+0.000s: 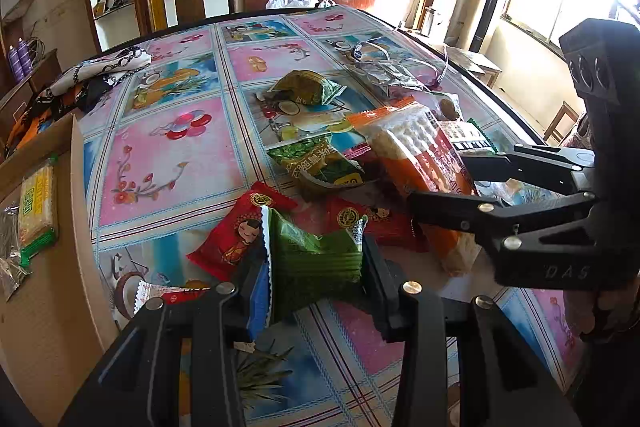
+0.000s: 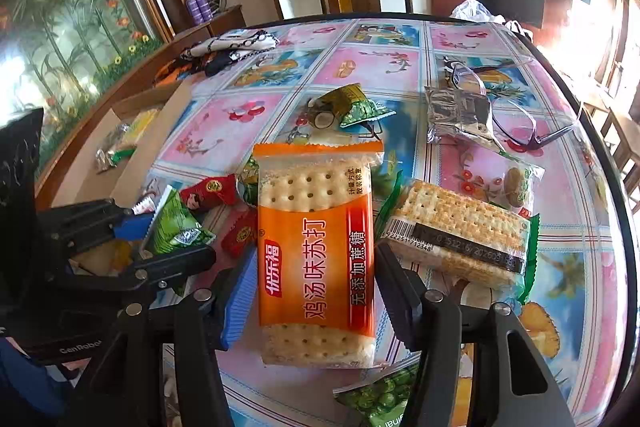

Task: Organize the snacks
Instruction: 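Grasp the orange cracker pack with the right gripper while the left gripper grasps the green snack pack, then lift the orange cracker pack and green snack pack and carry them toward the box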

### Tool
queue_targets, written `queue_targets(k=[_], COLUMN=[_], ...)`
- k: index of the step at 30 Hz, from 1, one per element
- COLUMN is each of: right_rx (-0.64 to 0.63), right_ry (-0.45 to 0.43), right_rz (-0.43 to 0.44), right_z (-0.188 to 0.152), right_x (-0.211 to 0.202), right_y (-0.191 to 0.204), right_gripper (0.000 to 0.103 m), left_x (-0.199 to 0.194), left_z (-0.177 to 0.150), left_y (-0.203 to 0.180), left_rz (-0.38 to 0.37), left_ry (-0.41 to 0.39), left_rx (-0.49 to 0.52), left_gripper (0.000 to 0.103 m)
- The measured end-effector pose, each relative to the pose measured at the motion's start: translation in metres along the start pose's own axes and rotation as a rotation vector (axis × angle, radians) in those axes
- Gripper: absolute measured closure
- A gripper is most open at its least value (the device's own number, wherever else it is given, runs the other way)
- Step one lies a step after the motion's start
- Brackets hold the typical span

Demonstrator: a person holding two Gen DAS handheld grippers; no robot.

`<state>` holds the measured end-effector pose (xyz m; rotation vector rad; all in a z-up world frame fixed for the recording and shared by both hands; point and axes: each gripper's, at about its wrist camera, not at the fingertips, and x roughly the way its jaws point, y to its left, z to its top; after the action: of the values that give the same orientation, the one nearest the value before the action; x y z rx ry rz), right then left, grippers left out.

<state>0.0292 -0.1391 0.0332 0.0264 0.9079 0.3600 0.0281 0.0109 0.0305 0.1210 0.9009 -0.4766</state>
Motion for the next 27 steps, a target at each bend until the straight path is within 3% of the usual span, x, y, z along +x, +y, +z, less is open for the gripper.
queue_targets(k=[12, 27], right_rx=[0.020, 0.173], right_ry=[-0.034, -0.105], right_rz=[-0.001, 0.059], right_z=[0.001, 0.006], right_x=[-0.004, -0.016], right_y=[-0.003, -0.021], right_gripper=[0.044, 0.044], left_x=[-0.002, -0.021], left_z=[0.002, 0.006], left_y=[-0.002, 0.002], left_rz=[-0.006, -0.033], left_ry=[-0.010, -0.068], left_rx=[-0.002, -0.015], left_gripper=[0.063, 0.063])
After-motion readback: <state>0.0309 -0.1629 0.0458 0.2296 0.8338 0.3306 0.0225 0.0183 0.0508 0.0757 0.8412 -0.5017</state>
